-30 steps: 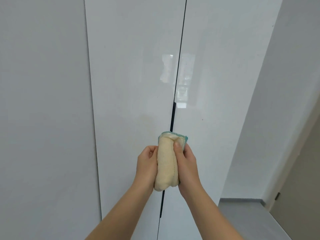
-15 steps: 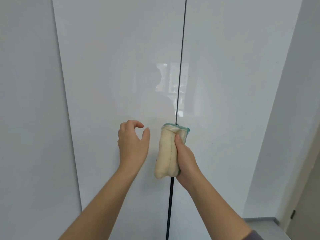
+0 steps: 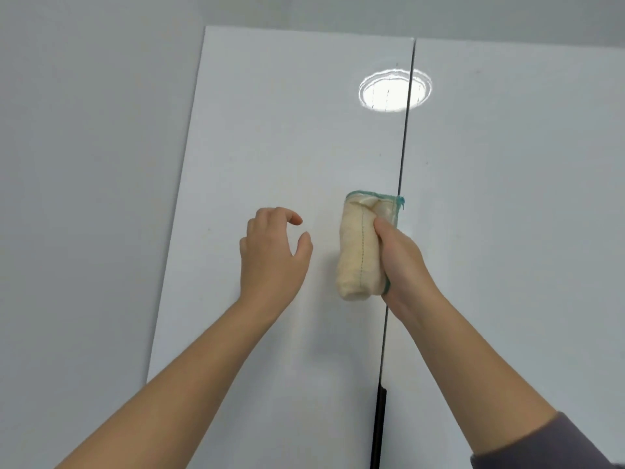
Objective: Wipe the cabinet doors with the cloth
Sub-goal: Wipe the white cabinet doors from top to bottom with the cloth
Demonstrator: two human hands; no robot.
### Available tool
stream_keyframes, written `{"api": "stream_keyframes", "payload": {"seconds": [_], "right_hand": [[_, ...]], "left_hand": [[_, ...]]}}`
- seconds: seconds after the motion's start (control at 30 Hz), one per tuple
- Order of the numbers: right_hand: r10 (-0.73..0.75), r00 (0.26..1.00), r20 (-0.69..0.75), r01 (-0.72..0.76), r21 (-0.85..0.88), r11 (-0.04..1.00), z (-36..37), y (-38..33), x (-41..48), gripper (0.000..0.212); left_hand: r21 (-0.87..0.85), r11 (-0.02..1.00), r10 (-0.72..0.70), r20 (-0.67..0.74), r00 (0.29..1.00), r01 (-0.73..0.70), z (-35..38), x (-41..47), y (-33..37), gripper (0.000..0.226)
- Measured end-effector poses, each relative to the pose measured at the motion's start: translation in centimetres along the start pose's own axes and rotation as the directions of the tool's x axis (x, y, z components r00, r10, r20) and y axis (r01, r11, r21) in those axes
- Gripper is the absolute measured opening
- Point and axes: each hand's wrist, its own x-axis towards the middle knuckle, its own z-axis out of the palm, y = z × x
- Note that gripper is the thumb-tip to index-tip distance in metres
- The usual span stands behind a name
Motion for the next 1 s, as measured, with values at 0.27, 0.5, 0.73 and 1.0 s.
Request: {"api": "stream_keyframes", "payload": {"seconds": [0.27,0.5,0.73,1.0], "right_hand": [[-0.236,0.97,-0.062,0.226,-0.139,0.964,2.2,-6.0,5.2,0.023],[-0.441,0.892,-0.097,0.392,-0.321,0.862,3.3,-9.9,9.4,0.026],[-0.61,0.78,-0.141,0.489,-0.471,0.734,4.1,-15.3,13.6,0.014],[-0.881,0.447,-0.157,0.387,-0.854,0.349,2.7,-21.9,18.1,0.03]], "left_hand": [[0.191,0.968,0.174,-0.028,0.984,-0.166,-0.8,6.6,0.3,0.025],[0.413,0.842,0.364,0.036,0.931,-0.346,-1.1,11.3,-1.6,0.038],[0.585,0.723,0.465,-0.016,0.885,-0.369,-2.2,18.5,-1.5,0.039],[0.748,0.569,0.504,0.01,0.864,-0.341,-5.9,24.7,-3.7,0.049]]}}
